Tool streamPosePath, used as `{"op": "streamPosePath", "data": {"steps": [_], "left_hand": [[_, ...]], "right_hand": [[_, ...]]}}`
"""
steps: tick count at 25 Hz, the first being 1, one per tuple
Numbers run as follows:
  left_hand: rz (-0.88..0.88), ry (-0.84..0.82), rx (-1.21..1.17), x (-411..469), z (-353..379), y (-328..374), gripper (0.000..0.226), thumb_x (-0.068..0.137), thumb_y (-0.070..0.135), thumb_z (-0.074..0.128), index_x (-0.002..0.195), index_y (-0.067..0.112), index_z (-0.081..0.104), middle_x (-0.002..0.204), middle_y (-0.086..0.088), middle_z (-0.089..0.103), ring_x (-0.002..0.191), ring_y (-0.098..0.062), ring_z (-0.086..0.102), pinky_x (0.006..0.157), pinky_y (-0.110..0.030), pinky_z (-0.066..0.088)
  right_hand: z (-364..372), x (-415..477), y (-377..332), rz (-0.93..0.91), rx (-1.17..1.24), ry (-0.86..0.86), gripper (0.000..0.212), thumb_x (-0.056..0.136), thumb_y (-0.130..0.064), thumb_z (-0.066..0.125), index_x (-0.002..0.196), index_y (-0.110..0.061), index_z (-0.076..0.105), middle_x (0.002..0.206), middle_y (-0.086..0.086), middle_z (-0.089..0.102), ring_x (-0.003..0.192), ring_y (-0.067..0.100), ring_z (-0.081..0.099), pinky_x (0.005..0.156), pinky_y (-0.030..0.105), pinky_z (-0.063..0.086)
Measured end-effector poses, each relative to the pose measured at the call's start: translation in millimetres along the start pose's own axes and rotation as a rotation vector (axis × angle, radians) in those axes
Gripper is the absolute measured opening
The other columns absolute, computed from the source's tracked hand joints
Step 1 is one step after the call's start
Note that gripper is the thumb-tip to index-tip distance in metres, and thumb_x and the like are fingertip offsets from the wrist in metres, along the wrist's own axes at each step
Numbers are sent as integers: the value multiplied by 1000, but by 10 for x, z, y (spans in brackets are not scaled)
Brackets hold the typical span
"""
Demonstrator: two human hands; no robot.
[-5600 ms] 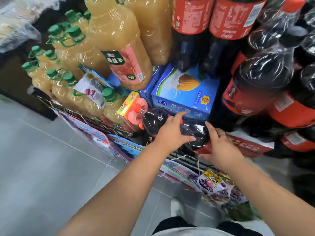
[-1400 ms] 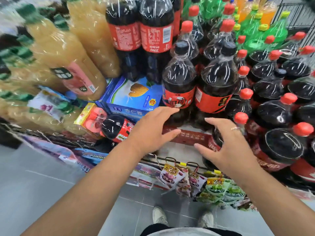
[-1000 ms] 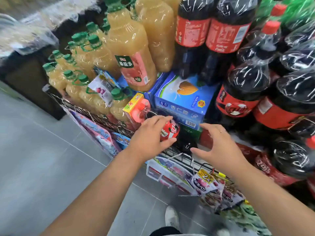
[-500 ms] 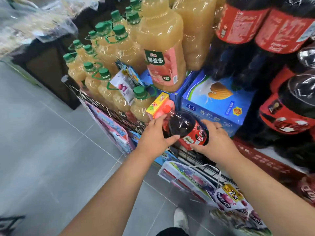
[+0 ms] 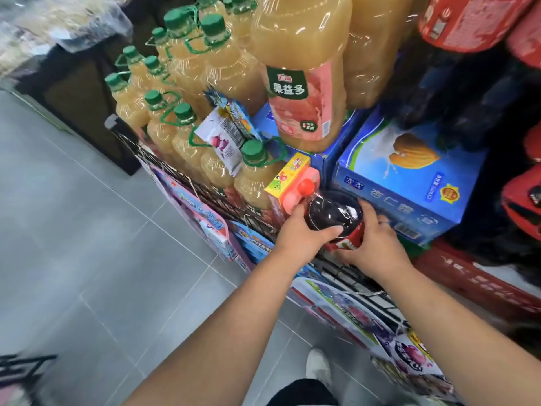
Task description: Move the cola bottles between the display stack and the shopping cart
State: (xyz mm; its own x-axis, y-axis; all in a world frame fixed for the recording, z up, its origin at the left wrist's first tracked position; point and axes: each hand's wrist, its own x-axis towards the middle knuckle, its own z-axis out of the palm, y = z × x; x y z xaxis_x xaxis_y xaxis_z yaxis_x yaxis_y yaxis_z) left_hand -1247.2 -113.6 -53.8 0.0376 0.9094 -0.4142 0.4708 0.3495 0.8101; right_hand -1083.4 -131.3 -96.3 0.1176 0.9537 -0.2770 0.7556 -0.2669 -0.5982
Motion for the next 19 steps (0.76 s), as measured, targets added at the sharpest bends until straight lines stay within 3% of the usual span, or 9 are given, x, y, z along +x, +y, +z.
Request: {"op": "streamPosePath", "data": {"steps": [4,9,14,17,19], "left_hand": [[80,28,-8,5,38,-64,75,75,27,90,141,23,54,128,4,67,118,-14,63,108,-36,49],[178,16,-20,-118,207,-101,87,58,59,79,136,34,49,135,1,62,125,-15,60,109,-43,49],[271,-105,33,-218,352,55,66,66,50,86,117,41,46,129,-5,55,119,-18,59,107,-43,49],[252,-202,-51,-192,482,173,54,60,56,83,104,48,53,126,0,63,119,-15,64,108,-45,49],[219,-291,-165,-185,618,196,54,60,46,87,105,44,56,122,1,68,115,-13,66,108,-48,50]], "right_hand": [[61,-41,4,-16,49,77,116,57,-46,87,150,-31,20,139,15,40,123,41,47,103,48,43],[-27,-239,128,-39,156,179,121,51,-45,90,150,-22,24,141,15,41,127,36,45,105,44,41],[-100,-538,293,-42,328,324,121,50,-40,95,147,-10,31,141,13,47,133,28,42,107,36,37],[-73,-653,488,-6,455,387,118,49,-42,92,147,-19,30,142,8,48,131,24,46,109,43,41],[-68,-722,621,32,565,410,117,46,-44,90,145,-31,27,142,3,47,129,18,51,106,45,44]]}}
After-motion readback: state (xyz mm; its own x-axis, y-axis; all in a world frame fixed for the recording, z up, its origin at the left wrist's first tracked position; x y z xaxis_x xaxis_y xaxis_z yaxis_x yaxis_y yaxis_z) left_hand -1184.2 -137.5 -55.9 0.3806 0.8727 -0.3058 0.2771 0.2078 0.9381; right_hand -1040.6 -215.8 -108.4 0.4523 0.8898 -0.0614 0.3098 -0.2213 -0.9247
